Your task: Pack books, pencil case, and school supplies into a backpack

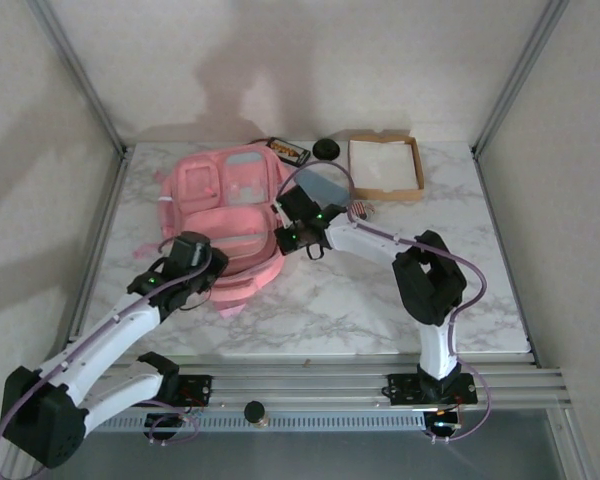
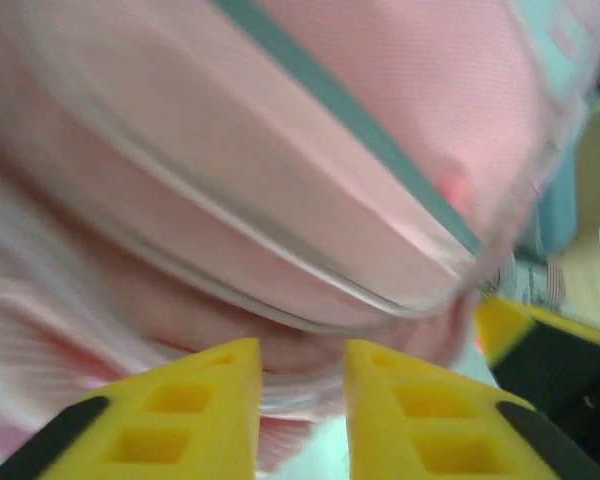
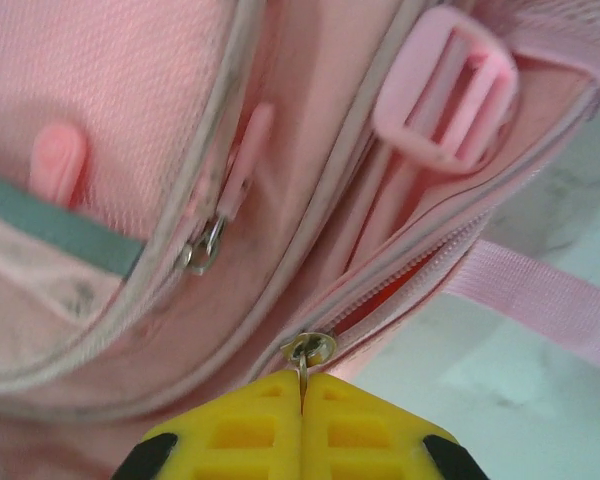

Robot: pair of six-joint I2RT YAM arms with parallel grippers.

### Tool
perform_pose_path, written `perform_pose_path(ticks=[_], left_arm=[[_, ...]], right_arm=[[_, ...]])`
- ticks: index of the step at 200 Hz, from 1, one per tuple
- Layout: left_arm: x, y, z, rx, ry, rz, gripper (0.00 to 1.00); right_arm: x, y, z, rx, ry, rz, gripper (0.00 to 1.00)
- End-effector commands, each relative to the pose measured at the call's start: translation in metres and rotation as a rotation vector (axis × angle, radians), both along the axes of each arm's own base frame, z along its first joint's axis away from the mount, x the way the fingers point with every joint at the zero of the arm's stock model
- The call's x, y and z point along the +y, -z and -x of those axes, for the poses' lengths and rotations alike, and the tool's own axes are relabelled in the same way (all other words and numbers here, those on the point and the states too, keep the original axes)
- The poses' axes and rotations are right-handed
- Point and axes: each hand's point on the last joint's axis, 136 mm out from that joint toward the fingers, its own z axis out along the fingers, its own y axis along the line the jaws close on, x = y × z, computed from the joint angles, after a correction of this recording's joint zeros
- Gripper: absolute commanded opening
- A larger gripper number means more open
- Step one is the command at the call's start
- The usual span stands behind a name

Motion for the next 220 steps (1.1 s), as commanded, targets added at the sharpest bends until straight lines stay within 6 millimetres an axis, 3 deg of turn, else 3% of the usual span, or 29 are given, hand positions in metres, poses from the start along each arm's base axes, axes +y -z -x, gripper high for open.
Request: perform_pose_path(ticks=[1,14,39,66,97,128,152,173,198,220], left_arm=[[-0.033,-0.014,-0.017,-0.111,0.252,-0.125,0.39],[-0.03,-0.014,-0.027,-0.102,0.316,-0.282,0.38],[-0.076,-0.002,-0.025,-0.144,0.613,-0.457,0.36],[-0.1,0.014,-0.023,-0.186,0.767,-0.668,0.37],[-0.088,0.018,-0.044,-0.207,0.744,-0.864,0.42],[-0.108,0.055,-0.045,-0.158,0.931,-0.879,0.44],[-0.127,0.066,-0.053,-0.161,0.975,-0.85,0.39],[-0.128,0.075,-0.06,-0.15,0.956,-0.867,0.33],[-0.14,0.078,-0.043,-0.159,1.032,-0.767,0.37],[-0.138,0.085,-0.03,-0.151,1.054,-0.725,0.38]], right_arm=[[0.003,-0.014,0.013,0.012,-0.026,-0.054,0.0],[-0.005,-0.008,0.01,0.014,-0.013,-0.03,0.0],[-0.012,-0.01,0.009,0.014,-0.014,-0.031,0.0],[-0.011,-0.011,0.008,0.029,-0.023,-0.052,0.0],[-0.012,-0.009,0.006,0.041,-0.022,-0.06,0.0],[-0.012,-0.014,0.003,0.042,-0.021,-0.083,0.0],[-0.01,-0.015,0.002,0.047,-0.022,-0.092,0.0],[-0.01,-0.012,-0.001,0.053,-0.016,-0.081,0.0],[-0.017,-0.013,-0.01,0.046,0.018,-0.072,0.0],[-0.022,-0.012,-0.018,0.047,0.037,-0.076,0.0]])
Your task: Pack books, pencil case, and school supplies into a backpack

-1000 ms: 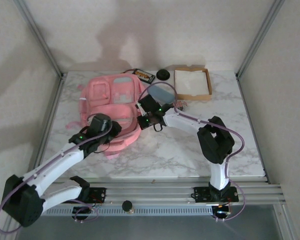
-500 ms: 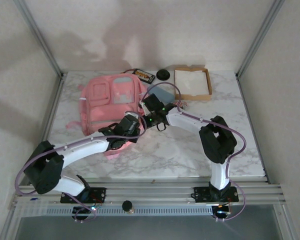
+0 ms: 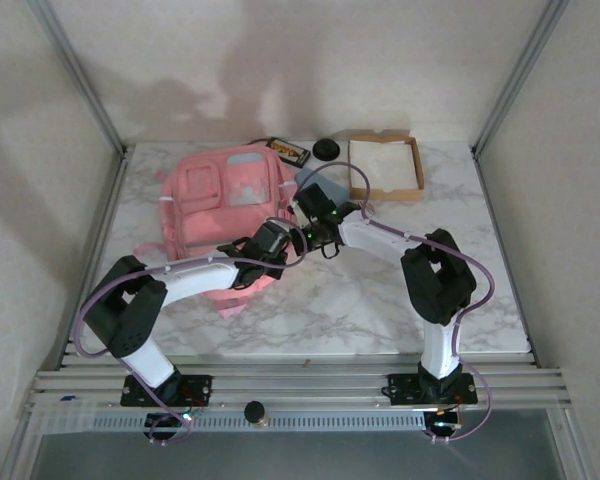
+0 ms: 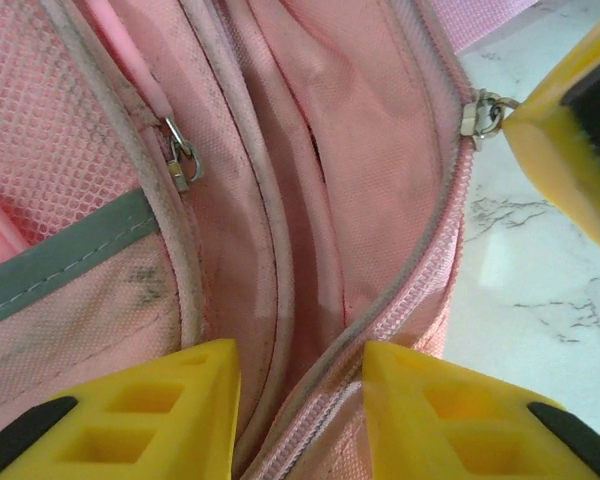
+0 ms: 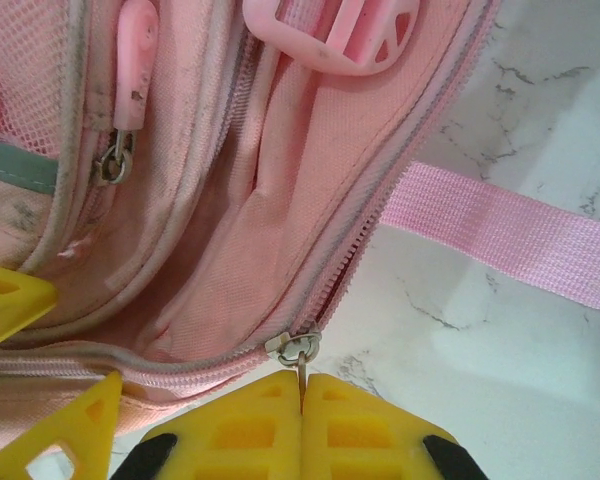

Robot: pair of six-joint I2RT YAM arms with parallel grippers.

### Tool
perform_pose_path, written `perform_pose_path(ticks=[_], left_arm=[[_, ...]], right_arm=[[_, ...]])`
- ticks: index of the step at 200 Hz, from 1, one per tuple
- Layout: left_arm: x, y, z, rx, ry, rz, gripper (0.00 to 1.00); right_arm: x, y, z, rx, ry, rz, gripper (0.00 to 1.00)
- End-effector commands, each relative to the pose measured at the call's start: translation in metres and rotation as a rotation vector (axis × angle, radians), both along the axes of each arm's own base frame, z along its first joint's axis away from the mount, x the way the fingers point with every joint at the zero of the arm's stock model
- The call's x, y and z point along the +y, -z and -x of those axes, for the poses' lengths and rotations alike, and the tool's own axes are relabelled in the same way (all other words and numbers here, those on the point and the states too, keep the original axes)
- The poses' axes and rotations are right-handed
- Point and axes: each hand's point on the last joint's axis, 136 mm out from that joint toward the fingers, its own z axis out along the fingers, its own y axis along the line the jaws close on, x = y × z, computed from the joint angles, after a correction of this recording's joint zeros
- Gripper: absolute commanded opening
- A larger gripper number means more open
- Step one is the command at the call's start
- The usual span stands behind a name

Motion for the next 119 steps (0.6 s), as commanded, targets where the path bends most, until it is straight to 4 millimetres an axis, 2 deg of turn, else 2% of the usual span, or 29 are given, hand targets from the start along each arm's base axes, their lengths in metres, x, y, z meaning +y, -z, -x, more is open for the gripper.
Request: perform_pose_path(ticks=[1,41,54,57,65,90,103,119], left_arm=[[-0.022,0.012,0.028,0.067,0.168,0.038,0.39],[-0.008,0.018,0.027,0.058,0.148,-0.016,0.43],[-0.004,0.022,0.029,0.065,0.147,-0.012,0.43],[-0.004,0.024,0.029,0.067,0.15,-0.012,0.42],[0.001,0.027,0.027,0.055,0.133,-0.03,0.42],[0.024,0.039,0.009,0.023,0.009,-0.171,0.22],[0.024,0.043,0.012,0.034,0.01,-0.174,0.16],[0.02,0.031,0.016,0.0,0.023,-0.151,0.1]], right_arm=[[0.015,-0.025,-0.015,-0.047,-0.001,-0.08,0.0],[0.022,-0.029,-0.012,-0.023,-0.047,-0.124,0.0],[0.021,-0.026,-0.01,-0.012,-0.053,-0.116,0.0],[0.013,-0.025,-0.017,-0.009,-0.033,-0.118,0.0],[0.011,-0.027,-0.019,-0.005,-0.029,-0.127,0.0],[0.011,-0.031,-0.022,-0.007,-0.039,-0.123,0.0],[0.006,-0.028,-0.029,-0.018,-0.021,-0.092,0.0],[-0.006,-0.023,-0.046,-0.039,0.029,-0.046,0.0]])
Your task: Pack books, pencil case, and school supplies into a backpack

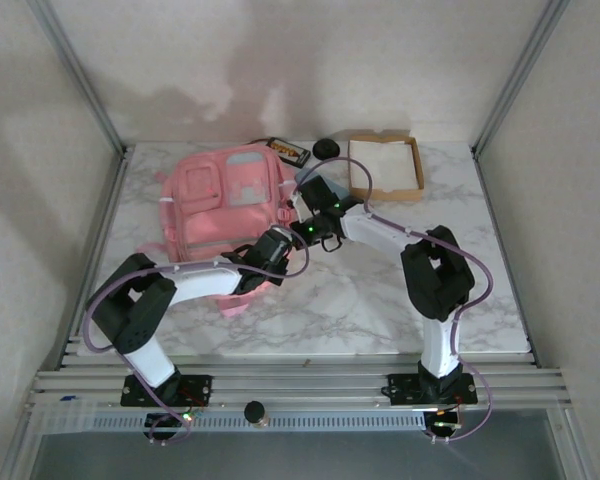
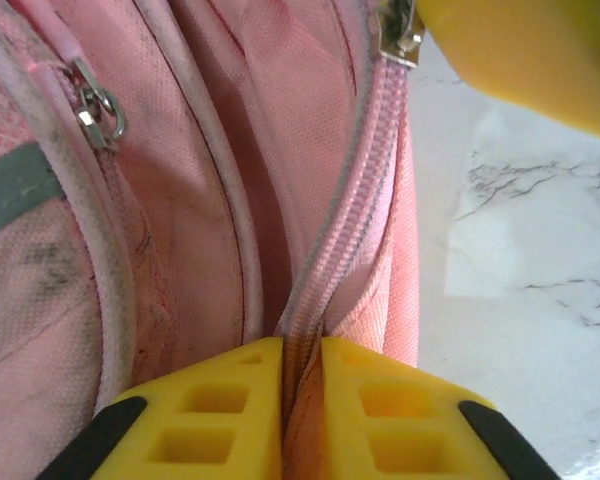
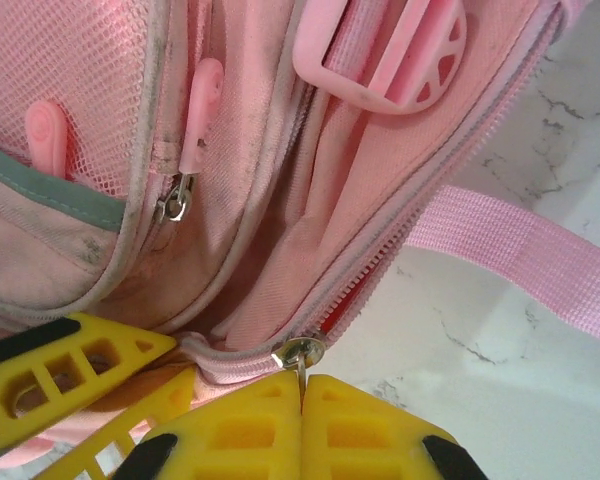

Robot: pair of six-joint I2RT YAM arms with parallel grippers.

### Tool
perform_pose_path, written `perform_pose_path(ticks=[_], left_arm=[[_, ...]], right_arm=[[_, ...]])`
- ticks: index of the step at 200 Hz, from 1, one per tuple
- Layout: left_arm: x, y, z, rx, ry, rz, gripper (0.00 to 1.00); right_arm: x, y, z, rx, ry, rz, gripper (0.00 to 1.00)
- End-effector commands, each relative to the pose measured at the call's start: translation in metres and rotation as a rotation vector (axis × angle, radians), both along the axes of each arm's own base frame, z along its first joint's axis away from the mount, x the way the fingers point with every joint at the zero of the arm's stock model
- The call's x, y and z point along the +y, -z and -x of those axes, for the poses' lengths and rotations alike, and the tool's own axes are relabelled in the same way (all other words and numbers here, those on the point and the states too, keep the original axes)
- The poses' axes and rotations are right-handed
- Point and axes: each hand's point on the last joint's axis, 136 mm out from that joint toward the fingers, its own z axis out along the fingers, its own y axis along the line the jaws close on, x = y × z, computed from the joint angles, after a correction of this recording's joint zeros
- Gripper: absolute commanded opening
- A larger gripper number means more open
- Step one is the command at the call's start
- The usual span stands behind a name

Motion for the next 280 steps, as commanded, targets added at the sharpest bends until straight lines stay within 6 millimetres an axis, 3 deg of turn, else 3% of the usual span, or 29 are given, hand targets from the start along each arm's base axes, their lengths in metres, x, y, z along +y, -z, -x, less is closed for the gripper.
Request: perform_pose_path(ticks=[1,16,35,85,112,157,180,191,204,215,240,255,280], left_arm=[[0.02,0.011,0.015,0.028,-0.023,-0.096,0.1],[0.021,0.004,0.016,0.034,-0.046,-0.07,0.08],[0.023,0.011,0.021,0.092,-0.057,-0.075,0.0],[0.031,0.014,0.04,0.152,-0.095,-0.041,0.0],[0.037,0.005,0.047,0.148,-0.112,-0.028,0.0],[0.042,-0.01,0.051,0.124,-0.13,0.011,0.0],[0.042,-0.023,0.054,0.114,-0.128,0.049,0.0],[0.037,-0.039,0.052,0.092,-0.126,0.1,0.16],[0.03,-0.065,0.046,0.047,-0.125,0.183,0.32],[0.028,-0.086,0.041,0.024,-0.135,0.272,0.37],[0.043,-0.128,0.022,-0.019,-0.269,0.503,0.44],[0.055,-0.137,0.013,-0.005,-0.384,0.648,0.48],[0.068,-0.136,0.001,0.049,-0.569,0.805,0.53]], right_arm=[[-0.014,-0.015,-0.037,-0.087,0.068,0.032,0.0],[-0.02,-0.016,-0.053,-0.108,0.098,0.039,0.0],[-0.025,-0.023,-0.074,-0.147,0.133,0.024,0.0],[-0.033,-0.023,-0.121,-0.193,0.185,0.028,0.0],[-0.027,-0.031,-0.133,-0.218,0.184,0.021,0.0],[-0.025,-0.026,-0.124,-0.2,0.159,0.026,0.0],[-0.016,-0.027,-0.096,-0.167,0.095,0.013,0.0],[-0.011,-0.031,-0.081,-0.17,0.066,-0.005,0.0],[-0.011,-0.038,-0.072,-0.182,0.061,-0.021,0.18],[-0.014,-0.05,-0.071,-0.196,0.076,-0.023,0.29],[-0.014,-0.081,-0.068,-0.244,0.091,-0.04,0.39],[-0.002,-0.085,-0.066,-0.205,0.086,-0.098,0.46],[0.018,-0.07,-0.072,-0.13,0.097,-0.125,0.48]])
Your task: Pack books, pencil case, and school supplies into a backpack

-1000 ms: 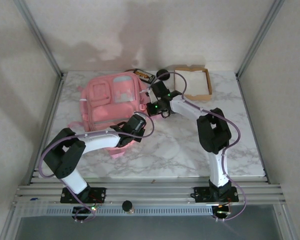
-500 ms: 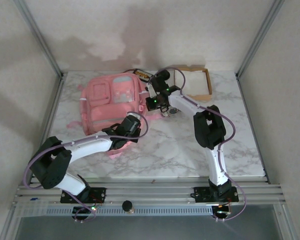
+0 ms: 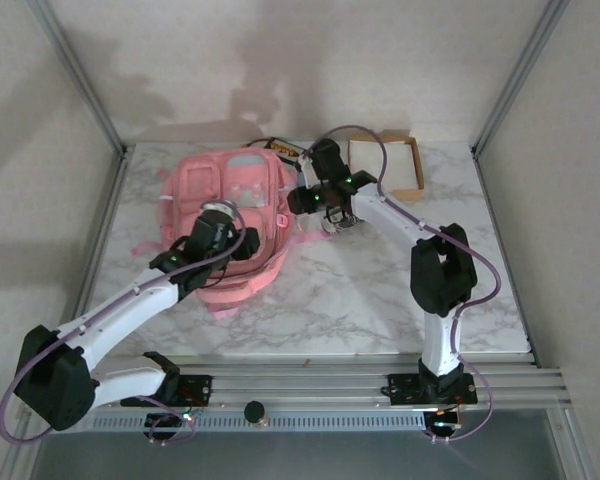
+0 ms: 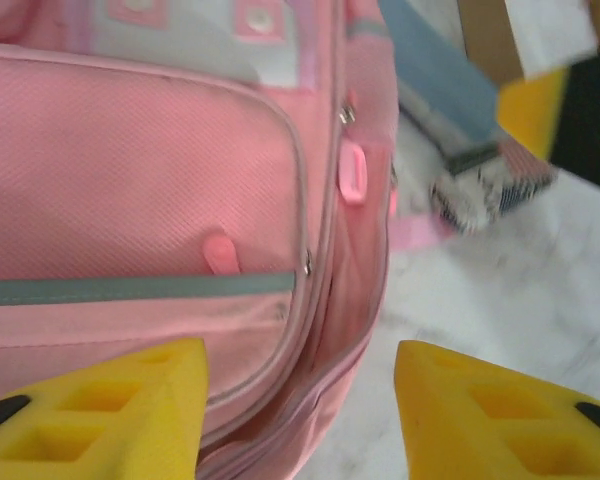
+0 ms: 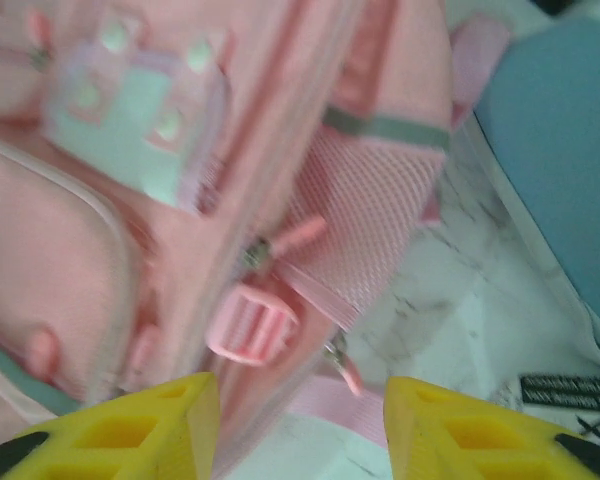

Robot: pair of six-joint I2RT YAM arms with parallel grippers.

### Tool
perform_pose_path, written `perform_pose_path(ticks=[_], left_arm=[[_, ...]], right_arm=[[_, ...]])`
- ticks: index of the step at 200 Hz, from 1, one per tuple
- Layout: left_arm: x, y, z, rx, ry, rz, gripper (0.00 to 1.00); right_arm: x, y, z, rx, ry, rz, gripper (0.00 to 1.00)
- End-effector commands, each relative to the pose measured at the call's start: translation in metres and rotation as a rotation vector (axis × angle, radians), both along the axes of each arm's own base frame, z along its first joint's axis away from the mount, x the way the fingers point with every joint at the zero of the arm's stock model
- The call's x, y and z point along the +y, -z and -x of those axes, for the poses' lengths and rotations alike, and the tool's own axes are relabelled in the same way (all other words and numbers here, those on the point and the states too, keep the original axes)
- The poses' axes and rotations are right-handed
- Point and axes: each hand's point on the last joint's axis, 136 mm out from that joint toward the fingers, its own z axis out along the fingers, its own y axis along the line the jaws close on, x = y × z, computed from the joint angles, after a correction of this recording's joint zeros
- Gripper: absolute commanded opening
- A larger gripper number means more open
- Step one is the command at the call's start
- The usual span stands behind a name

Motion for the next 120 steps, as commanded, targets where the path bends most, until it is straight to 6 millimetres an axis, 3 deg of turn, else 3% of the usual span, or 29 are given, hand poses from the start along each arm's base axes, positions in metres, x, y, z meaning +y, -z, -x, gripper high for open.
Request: perform_pose_path(ticks=[1,37,58,79,120], left_arm=[[-0.003,-0.004,-0.006,0.086,-0.125,0.246,0.53],[0.007,0.01,-0.01,0.161,-0.244,0.342,0.58],[0.02,0.021,-0.007,0.183,-0.298,0.332,0.62],[0.031,0.032,-0.007,0.208,-0.329,0.409,0.66],[0.048,0.04,-0.003,0.217,-0.37,0.38,0.7]], right_arm=[[0.022,0.009,-0.004,0.06,0.009,-0.039,0.48],[0.047,0.015,-0.019,0.066,-0.095,-0.087,0.48],[0.049,0.028,-0.032,0.053,-0.081,-0.084,0.48],[0.072,0.025,-0.016,0.03,-0.28,-0.165,0.49],[0.056,0.017,-0.03,-0.163,-0.389,-0.176,0.54]])
